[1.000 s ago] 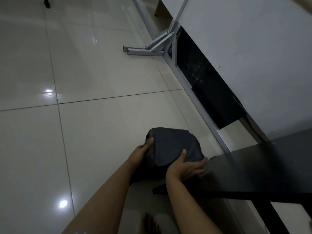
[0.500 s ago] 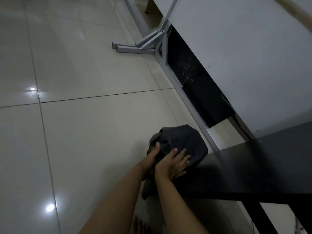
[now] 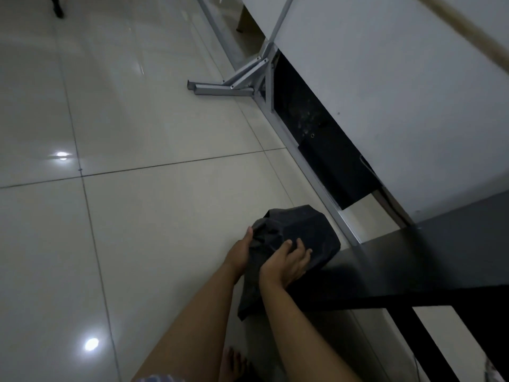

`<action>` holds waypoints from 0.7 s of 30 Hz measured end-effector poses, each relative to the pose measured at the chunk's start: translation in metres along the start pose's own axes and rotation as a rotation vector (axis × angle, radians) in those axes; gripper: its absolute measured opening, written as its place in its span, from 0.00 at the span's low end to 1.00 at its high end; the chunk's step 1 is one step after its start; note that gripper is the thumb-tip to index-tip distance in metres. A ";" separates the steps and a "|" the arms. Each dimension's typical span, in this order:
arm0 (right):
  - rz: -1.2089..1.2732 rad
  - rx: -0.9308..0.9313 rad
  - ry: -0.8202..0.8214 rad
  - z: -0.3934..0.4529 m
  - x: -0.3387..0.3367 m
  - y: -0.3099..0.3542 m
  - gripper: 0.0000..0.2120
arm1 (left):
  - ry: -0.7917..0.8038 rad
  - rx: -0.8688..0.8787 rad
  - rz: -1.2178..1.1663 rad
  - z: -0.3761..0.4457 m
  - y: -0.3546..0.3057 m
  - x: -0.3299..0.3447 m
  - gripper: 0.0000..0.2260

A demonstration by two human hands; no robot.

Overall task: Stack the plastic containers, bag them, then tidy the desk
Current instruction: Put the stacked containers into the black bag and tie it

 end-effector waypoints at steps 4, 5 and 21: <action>0.114 -0.087 0.058 -0.020 -0.015 0.019 0.19 | -0.084 0.011 0.052 -0.033 -0.009 -0.012 0.20; 0.149 -0.104 0.084 -0.026 -0.021 0.026 0.18 | -0.092 0.009 0.048 -0.043 -0.012 -0.016 0.21; 0.313 -0.411 0.303 -0.170 -0.218 0.165 0.10 | -0.170 0.390 0.277 -0.327 -0.093 0.020 0.17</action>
Point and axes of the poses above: each hand's wrist, its own z-axis towards the middle knuckle, its own x-axis out of the palm, y = z × x, the point moved 4 cm from there along z, towards the middle knuckle, and after that the axes turned 8 degrees about -x, right-handed, at the moved point
